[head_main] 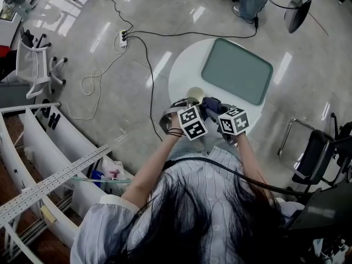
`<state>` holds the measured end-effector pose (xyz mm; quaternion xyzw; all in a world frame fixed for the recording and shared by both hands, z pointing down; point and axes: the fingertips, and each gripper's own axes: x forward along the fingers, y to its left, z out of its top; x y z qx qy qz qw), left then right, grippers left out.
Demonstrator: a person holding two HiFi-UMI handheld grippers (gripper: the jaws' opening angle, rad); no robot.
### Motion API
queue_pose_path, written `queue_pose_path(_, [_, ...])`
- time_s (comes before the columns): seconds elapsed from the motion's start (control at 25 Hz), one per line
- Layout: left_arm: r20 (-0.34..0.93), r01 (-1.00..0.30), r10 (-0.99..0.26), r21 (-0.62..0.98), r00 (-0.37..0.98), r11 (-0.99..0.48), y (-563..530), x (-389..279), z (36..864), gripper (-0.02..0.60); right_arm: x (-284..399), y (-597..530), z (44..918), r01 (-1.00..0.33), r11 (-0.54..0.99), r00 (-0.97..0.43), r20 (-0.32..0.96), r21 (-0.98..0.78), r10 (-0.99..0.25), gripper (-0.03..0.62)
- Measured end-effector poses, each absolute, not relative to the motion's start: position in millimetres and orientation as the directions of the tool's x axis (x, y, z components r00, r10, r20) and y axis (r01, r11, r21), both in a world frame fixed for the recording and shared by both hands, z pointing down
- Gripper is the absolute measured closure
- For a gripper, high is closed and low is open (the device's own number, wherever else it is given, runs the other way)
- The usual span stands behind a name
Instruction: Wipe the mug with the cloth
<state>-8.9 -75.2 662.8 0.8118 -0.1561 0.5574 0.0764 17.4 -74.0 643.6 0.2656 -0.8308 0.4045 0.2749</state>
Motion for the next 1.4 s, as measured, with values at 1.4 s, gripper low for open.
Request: queue_pose_path(1.4, [0.999,0.949,-0.042,-0.009,-0.005,-0.314,-83,-54,676,0.535,28,-110,640,-0.550,0.740,-0.653,0.752,-0.387,-0.092,0.514])
